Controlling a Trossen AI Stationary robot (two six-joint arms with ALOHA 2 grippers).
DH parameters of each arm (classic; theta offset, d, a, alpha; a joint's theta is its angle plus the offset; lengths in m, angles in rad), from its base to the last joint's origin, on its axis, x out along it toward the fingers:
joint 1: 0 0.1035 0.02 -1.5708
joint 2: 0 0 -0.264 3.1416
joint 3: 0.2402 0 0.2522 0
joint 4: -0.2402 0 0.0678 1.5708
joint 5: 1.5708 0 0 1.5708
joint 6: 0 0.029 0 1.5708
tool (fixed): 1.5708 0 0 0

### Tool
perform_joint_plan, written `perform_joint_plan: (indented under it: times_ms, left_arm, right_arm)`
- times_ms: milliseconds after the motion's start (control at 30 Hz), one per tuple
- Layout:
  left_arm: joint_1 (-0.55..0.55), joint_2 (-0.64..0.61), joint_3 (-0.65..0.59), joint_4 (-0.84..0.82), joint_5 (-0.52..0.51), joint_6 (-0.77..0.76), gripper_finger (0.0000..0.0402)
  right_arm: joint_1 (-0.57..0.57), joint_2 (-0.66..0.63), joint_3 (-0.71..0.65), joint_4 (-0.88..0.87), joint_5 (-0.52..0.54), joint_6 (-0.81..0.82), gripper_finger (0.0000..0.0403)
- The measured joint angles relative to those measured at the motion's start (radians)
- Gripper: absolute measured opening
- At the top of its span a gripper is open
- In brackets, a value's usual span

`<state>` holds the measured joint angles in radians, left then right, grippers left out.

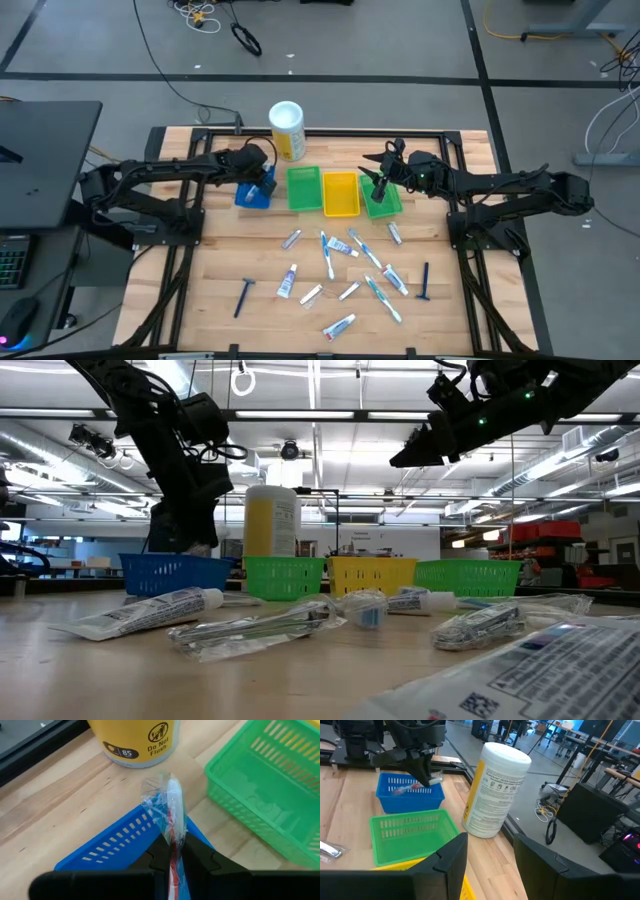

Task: Pick & Place Travel size toiletries
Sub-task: Put the red toothbrush into the blue bin, then put the blue toothbrush into the blue bin

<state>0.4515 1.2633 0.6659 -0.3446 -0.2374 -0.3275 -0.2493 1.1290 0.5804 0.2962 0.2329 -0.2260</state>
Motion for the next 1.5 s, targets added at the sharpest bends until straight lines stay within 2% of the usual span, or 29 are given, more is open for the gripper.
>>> perform_joint_plan:
  times_ms: [233,600,833,967,1100,1267,1500]
  left_arm:
    - [0.000,0.000,0.000,-0.010,0.035,-0.002,0.0050]
    - [-0.003,0.000,0.000,-0.059,0.040,-0.028,0.0138]
    - [-0.003,-0.001,0.048,-0.099,0.055,-0.008,0.0155]
    - [-0.010,-0.006,0.103,-0.114,0.074,0.013,0.0155]
    - [-0.042,-0.026,0.148,-0.111,0.044,0.102,0.0155]
    - [-0.104,-0.058,0.184,-0.061,-0.036,0.212,0.0155]
    - [-0.160,-0.065,0.185,0.027,0.004,0.267,0.0155]
  right_arm:
    - [0.000,0.000,0.000,0.000,0.000,0.000,0.0171]
    - [0.000,0.000,0.000,0.000,0.000,0.000,0.0171]
    - [0.000,0.000,0.000,-0.007,-0.002,0.041,0.0171]
    - [0.000,0.000,0.000,-0.033,-0.067,0.120,0.0171]
    - [0.009,0.000,0.000,-0.053,-0.176,0.245,0.0171]
    - [0.073,0.000,0.000,-0.056,-0.219,0.352,0.0171]
    - [0.259,0.036,0.000,-0.066,-0.219,0.427,0.0171]
